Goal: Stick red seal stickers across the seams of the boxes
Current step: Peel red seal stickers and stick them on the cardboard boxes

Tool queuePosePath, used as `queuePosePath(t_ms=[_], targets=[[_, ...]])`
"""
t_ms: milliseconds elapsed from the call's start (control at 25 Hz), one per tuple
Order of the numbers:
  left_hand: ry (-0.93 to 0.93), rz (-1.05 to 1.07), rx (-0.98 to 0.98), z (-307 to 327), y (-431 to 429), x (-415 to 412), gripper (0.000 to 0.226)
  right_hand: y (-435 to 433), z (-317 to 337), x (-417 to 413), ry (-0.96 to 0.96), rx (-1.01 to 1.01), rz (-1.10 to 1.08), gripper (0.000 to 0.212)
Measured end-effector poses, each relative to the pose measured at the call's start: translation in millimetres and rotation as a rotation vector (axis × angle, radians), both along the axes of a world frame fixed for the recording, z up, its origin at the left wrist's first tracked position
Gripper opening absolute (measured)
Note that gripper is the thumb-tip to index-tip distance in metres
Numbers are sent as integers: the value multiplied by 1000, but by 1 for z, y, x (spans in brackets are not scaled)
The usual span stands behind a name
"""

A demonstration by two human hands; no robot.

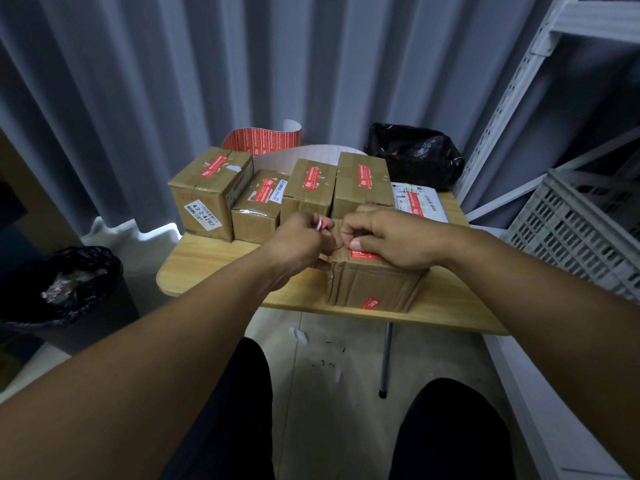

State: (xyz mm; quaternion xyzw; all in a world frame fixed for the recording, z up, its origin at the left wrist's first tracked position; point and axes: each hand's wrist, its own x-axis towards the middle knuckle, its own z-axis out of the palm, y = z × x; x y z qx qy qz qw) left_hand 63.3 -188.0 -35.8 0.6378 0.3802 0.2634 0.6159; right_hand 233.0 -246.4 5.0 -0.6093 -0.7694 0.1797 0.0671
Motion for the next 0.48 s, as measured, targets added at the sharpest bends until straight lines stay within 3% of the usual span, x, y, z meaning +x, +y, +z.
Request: queuePosePath(t_ms=[480], targets=[[12,0,34,-3,4,3,25,-6,-4,16,273,24,-88,12]])
